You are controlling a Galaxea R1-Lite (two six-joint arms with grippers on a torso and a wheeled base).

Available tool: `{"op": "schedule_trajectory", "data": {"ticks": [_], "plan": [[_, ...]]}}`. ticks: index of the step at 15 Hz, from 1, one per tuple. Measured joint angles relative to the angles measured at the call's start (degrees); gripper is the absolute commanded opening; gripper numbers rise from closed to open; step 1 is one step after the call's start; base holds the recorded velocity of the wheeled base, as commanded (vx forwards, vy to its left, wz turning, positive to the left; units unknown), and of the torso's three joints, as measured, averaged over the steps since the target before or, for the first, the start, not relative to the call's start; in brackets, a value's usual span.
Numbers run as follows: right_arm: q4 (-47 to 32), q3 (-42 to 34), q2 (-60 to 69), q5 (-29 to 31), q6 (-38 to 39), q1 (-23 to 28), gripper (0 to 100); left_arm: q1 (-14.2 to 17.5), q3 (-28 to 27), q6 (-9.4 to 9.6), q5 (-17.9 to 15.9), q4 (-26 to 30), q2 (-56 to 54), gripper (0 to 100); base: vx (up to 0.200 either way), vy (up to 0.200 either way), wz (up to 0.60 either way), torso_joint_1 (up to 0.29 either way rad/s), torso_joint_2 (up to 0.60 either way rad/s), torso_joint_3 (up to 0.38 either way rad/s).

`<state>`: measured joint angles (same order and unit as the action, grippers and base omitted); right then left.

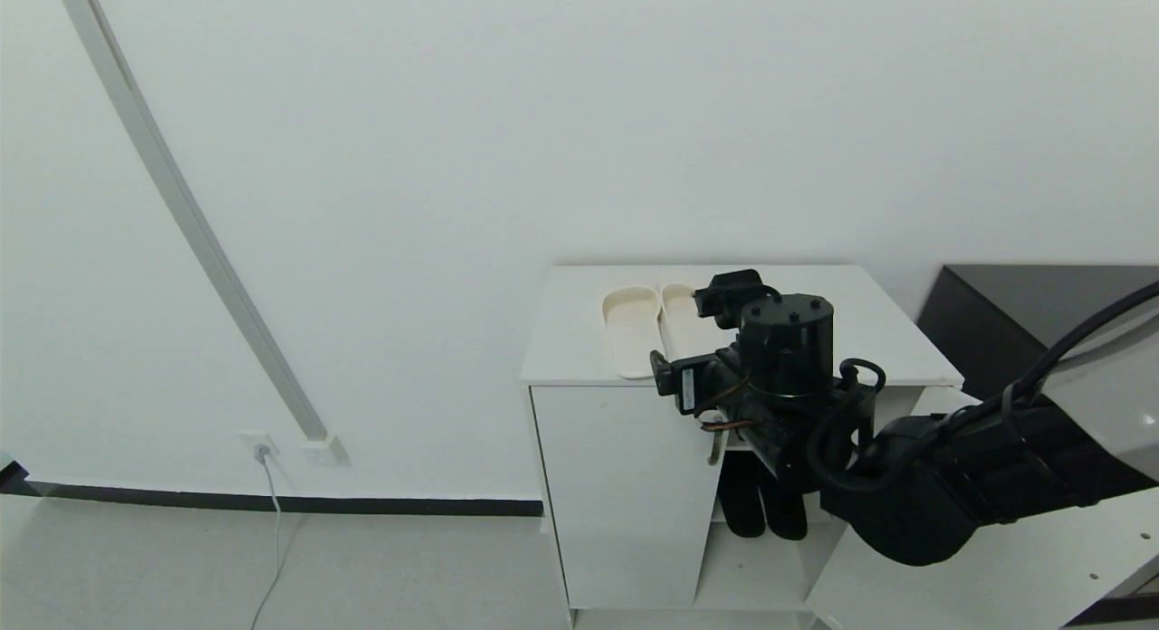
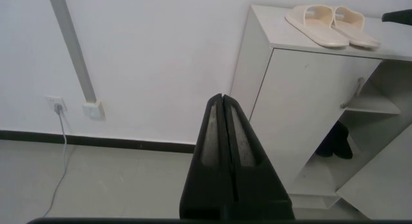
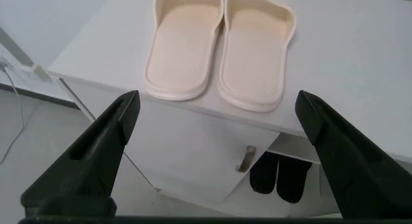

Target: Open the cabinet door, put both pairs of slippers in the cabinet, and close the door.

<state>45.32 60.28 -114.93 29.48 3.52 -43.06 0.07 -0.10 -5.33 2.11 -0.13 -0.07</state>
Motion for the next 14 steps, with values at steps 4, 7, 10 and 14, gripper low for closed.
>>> {"op": "schedule_trajectory", "data": {"ticks": [4, 7, 10, 14], "plan": [[0.4, 0.16, 0.18, 0.05, 0.06, 0.01, 100, 0.0, -0.01, -0.09, -0.01, -0.02, 0.0, 0, 0.2, 0.0, 0.0, -0.002, 0.0, 0.001], [0.79, -0.48, 0.33, 0.07, 0.11, 0.06, 100, -0.05, 0.0, -0.11, -0.01, -0.05, 0.0, 0, 0.2, 0.0, 0.0, 0.015, 0.0, -0.002], [0.52, -1.16, -0.48, 0.11, 3.73, -0.71, 100, -0.02, 0.02, -0.11, 0.02, 0.0, 0.0, 0, 0.133, 0.0, 0.0, 0.003, 0.0, 0.0], [0.16, 2.67, -5.3, 0.07, 5.89, -1.07, 100, 0.02, 0.0, -0.17, 0.05, -0.02, 0.0, 0, 0.0, 0.0, 0.0, 0.0, 0.0, 0.0]]}}
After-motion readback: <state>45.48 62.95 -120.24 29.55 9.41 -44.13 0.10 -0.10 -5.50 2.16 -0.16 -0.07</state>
